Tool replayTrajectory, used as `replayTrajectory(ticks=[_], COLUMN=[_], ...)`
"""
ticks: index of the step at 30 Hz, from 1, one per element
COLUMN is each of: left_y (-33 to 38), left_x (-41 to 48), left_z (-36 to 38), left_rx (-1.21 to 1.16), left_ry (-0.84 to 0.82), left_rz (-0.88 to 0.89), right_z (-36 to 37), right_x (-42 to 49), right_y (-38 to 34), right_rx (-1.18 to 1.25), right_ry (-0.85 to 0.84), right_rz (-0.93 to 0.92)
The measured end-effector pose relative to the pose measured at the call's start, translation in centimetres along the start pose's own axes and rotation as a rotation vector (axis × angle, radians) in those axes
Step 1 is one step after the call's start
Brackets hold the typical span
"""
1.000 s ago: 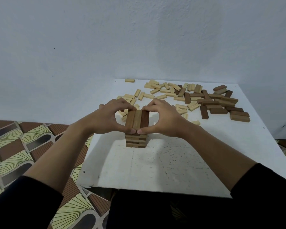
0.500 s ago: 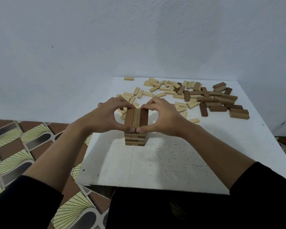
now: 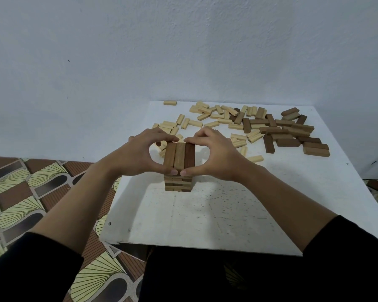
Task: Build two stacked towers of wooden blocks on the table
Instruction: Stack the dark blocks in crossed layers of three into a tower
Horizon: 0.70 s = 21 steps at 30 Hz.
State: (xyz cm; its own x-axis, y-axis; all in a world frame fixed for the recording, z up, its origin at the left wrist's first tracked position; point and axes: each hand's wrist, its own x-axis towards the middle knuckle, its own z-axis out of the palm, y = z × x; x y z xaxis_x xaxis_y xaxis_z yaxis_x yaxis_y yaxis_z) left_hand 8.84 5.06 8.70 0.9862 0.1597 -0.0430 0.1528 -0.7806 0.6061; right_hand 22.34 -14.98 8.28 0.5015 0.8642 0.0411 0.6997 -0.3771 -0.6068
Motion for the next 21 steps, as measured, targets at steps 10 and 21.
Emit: replayTrajectory(ticks=[10,21], left_y=[-1.3,-1.4], left_x=[-1.0,-0.9], left_z=[0.6,1.0], left_rx=[-0.097,-0.131], left_ry=[0.089,0.096], left_rz=[0.005,-0.024], right_z=[0.4,1.3], right_x=[-1.7,-1.4], right_y=[1.8,1.9], right_rx=[0.181,0.246], right_ry=[0.046,0.106], right_rz=[0.018,0.018])
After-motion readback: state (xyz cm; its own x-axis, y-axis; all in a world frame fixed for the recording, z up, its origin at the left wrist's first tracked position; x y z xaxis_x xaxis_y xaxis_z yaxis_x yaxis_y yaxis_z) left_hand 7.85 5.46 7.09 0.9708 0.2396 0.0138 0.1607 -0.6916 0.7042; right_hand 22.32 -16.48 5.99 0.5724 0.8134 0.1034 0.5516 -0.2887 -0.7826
